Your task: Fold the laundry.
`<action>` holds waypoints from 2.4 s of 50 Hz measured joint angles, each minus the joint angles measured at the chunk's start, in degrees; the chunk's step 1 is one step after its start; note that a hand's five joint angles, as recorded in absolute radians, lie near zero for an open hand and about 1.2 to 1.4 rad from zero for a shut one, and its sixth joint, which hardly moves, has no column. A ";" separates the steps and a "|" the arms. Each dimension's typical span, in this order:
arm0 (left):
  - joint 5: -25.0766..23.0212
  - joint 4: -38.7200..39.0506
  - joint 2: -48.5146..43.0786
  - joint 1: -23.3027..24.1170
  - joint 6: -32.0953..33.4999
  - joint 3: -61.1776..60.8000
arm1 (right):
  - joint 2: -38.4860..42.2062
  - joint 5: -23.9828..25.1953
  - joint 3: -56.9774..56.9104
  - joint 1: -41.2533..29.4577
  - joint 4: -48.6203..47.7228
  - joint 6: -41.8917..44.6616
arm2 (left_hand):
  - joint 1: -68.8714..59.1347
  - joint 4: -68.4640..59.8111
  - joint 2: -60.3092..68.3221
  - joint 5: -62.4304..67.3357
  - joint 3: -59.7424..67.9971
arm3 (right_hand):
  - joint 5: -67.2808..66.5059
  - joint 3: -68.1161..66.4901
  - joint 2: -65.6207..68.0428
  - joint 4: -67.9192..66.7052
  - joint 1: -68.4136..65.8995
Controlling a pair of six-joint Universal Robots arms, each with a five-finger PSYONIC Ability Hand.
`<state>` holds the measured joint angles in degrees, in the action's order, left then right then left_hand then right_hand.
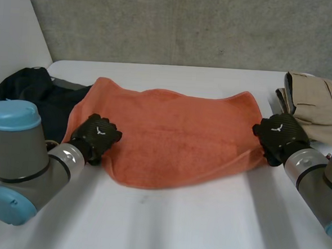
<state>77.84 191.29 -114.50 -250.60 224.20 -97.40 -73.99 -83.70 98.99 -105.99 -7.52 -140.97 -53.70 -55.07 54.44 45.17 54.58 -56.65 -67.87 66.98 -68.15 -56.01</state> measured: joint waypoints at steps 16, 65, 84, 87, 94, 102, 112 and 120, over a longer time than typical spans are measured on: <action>-0.86 1.58 8.76 -6.31 -10.10 -6.83 | 1.10 0.01 0.77 7.34 -7.18 -3.91 | 25.30 27.10 -26.10 -27.30 -26.05 | 0.00 0.00 0.00 0.00 0.00; -14.79 3.02 -6.65 -19.79 -0.84 -0.76 | 2.36 0.65 0.87 8.25 -7.16 -3.93 | 8.75 11.03 -10.19 -11.36 -10.46 | 0.00 0.00 0.00 0.00 0.00; -12.35 2.26 -11.42 -17.27 -0.99 6.34 | 2.67 0.70 0.94 8.28 -7.16 -3.61 | 18.95 20.00 -20.26 -20.77 -19.37 | -0.02 0.00 0.00 0.00 0.00; -12.06 1.90 -11.20 -16.95 -1.00 6.08 | 2.66 0.71 0.94 8.30 -7.16 -3.61 | 20.59 21.90 -22.02 -22.91 -21.32 | 0.00 0.00 0.00 0.00 0.00; -11.73 -0.44 -8.75 -16.34 -0.95 3.65 | 2.71 0.74 0.94 8.27 -7.16 -3.53 | 24.27 26.01 -25.23 -26.47 -25.25 | 0.00 0.00 0.00 0.00 0.00; -11.92 -1.45 -7.74 -16.99 -0.80 2.91 | 3.32 0.76 0.94 8.17 -7.16 -3.39 | 23.92 25.21 -24.75 -25.34 -24.73 | 0.00 0.00 0.00 0.00 0.00; -11.79 -1.01 -10.30 -16.79 -0.77 6.15 | 3.80 0.82 0.94 8.23 -7.15 -3.33 | 18.32 19.85 -19.26 -19.88 -19.82 | 0.00 0.00 0.00 0.00 0.00; -11.59 -1.16 -13.00 -16.02 -0.74 9.22 | 3.92 0.83 0.94 8.27 -7.10 -3.27 | 15.55 16.98 -16.42 -17.22 -16.66 | 0.00 0.00 0.00 0.00 0.00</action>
<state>66.25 190.14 -127.51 -266.62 223.46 -88.17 -70.08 -82.88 99.93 -97.72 -14.62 -144.24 -38.15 -38.09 38.02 27.95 37.92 -56.66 -67.87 66.98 -68.16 -56.01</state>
